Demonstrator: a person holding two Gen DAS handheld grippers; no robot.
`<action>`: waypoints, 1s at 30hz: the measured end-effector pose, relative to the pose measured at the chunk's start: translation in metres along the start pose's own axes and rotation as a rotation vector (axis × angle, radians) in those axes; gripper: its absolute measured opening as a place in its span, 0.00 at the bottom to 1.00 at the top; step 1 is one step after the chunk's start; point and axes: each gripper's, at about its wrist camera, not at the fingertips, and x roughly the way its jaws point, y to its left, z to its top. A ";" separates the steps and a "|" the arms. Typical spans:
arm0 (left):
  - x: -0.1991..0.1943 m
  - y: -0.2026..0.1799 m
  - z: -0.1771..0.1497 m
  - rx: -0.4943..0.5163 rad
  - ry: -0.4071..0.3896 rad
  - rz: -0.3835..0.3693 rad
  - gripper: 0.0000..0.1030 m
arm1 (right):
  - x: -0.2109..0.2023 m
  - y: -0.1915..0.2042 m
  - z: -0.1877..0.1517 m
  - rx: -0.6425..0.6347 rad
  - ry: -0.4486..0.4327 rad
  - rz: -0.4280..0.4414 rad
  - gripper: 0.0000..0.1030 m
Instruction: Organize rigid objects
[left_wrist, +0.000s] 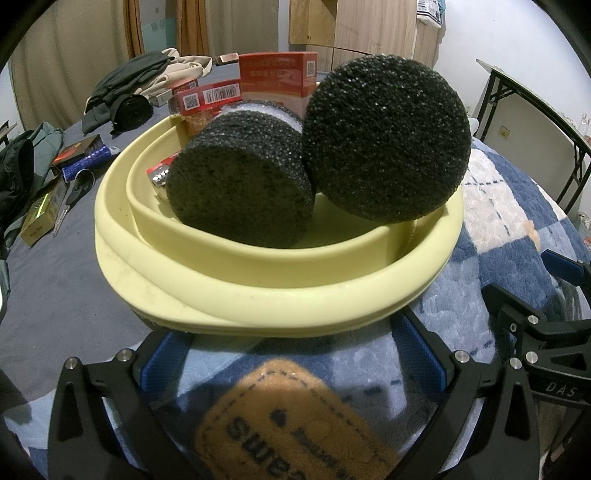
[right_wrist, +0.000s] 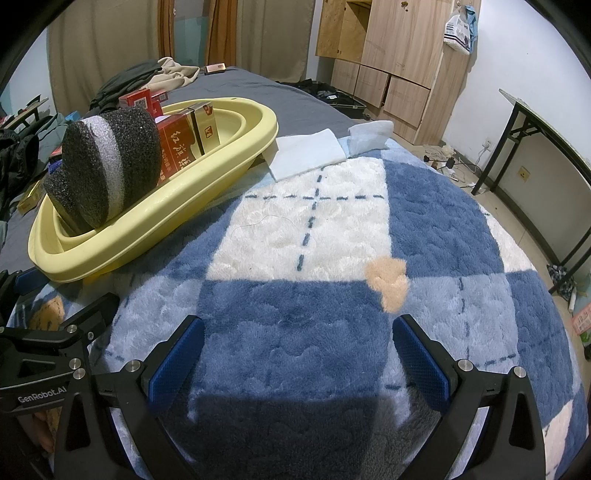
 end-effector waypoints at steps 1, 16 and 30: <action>0.000 0.000 0.000 0.000 0.000 0.000 1.00 | 0.000 0.000 0.000 0.000 0.000 0.000 1.00; -0.001 0.002 0.001 -0.006 0.003 0.005 1.00 | 0.000 0.000 0.000 0.000 0.000 0.000 1.00; -0.001 0.003 0.002 -0.005 0.001 0.006 1.00 | 0.000 0.000 0.000 0.000 0.000 0.000 1.00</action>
